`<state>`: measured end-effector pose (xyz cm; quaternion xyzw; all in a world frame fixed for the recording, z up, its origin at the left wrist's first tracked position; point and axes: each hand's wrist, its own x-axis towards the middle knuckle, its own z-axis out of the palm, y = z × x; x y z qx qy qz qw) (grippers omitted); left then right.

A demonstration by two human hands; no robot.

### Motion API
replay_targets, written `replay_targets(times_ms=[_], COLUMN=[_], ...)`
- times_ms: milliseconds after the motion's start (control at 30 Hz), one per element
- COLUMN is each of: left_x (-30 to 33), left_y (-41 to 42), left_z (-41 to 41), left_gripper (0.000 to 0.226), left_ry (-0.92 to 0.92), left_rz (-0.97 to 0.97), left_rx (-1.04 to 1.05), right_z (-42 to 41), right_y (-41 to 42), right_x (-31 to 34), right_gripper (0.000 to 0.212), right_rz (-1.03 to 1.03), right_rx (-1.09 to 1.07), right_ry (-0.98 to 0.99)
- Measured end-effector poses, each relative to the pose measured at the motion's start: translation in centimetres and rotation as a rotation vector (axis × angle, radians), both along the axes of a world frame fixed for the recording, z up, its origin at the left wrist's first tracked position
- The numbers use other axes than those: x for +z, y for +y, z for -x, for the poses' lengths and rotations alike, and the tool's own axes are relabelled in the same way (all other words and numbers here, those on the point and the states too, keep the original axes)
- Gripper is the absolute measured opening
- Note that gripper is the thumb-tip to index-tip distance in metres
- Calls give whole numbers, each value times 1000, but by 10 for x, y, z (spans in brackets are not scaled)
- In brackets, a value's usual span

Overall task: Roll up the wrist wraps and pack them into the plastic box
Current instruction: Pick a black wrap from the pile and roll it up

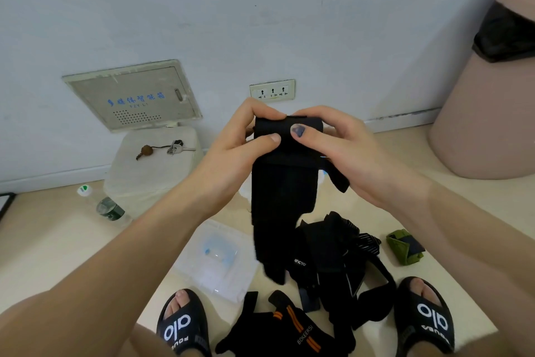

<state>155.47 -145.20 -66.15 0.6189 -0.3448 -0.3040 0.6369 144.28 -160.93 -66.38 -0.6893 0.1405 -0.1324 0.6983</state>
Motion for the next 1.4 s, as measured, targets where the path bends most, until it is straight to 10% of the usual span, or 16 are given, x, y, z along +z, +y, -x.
replay_targets(times_ms=[700,933,1400], left_x=[3,3,0], left_y=[-3,-4,-8], left_z=[0,1,8], left_gripper=[17,15,14], left_ry=[19,-34,-35], left_rz=[-71,-104,-129], left_rx=[90,145,207], right_z=[7,9,4], right_y=[-6,-7,32], right_x=[0,-1,-31], right_gripper=[39,20,10], right_rz=[96,115,889], right_rx=[11,-286,-418], right_ry=[208,95,-224])
